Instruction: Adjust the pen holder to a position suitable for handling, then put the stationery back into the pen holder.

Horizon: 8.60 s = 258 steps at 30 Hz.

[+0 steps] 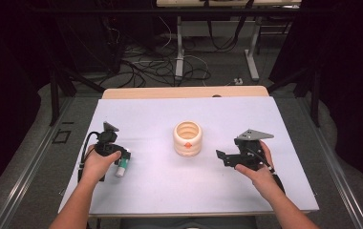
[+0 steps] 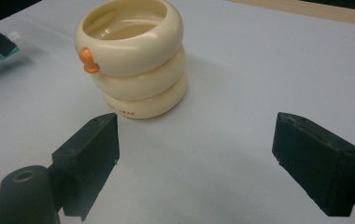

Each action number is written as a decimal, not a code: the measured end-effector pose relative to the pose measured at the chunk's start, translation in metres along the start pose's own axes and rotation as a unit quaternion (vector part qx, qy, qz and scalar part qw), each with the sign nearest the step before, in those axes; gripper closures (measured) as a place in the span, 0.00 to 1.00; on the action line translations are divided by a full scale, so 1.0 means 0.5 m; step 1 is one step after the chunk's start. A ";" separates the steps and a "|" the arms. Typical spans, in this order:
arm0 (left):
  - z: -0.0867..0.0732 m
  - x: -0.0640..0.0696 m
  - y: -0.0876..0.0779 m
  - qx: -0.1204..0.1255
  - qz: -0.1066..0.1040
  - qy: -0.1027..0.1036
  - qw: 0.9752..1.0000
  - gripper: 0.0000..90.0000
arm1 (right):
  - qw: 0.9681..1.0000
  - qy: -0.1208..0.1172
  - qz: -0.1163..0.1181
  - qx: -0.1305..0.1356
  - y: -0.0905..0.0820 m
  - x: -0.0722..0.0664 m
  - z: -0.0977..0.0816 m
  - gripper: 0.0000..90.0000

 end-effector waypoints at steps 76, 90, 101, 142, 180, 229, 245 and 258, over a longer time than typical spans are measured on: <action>0.138 0.279 -0.093 -0.052 -0.041 0.192 0.979 0.74 | 0.858 -0.501 -0.110 0.039 -0.002 -0.220 0.087 0.21; 0.142 0.295 -0.092 -0.055 -0.041 0.201 0.977 0.74 | 0.835 -0.539 -0.102 0.044 0.005 -0.250 0.094 0.32; 0.145 0.312 -0.093 -0.059 -0.043 0.206 0.976 0.74 | 0.801 -0.586 -0.105 0.055 0.015 -0.274 0.094 0.37; 0.157 0.367 -0.080 -0.080 -0.061 0.234 0.967 0.73 | 0.658 -0.732 -0.165 0.059 0.059 -0.315 0.114 0.57; 0.156 0.387 -0.067 -0.095 -0.068 0.244 0.963 0.73 | 0.607 -0.777 -0.169 0.008 0.096 -0.317 0.124 0.72; 0.111 0.189 -0.142 0.178 0.010 0.182 0.967 0.19 | 0.733 -0.665 -0.133 0.055 0.072 -0.267 0.185 0.72; 0.059 0.131 -0.089 0.209 0.018 0.200 0.957 0.00 | 0.862 -0.498 -0.040 0.087 0.092 -0.219 0.241 0.72; 0.027 0.095 -0.043 0.201 0.028 0.214 0.956 0.00 | 0.928 -0.356 0.034 0.103 0.118 -0.167 0.251 0.72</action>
Point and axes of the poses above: each handheld gripper's, and its own axes: y roughly forward along the jaws, z roughly out of its top, x roughly to its right, the point moved 3 cm from there along y, roughly forward along the jaws, and after that the axes turned 9 degrees about -x, right-handed, at the moved point
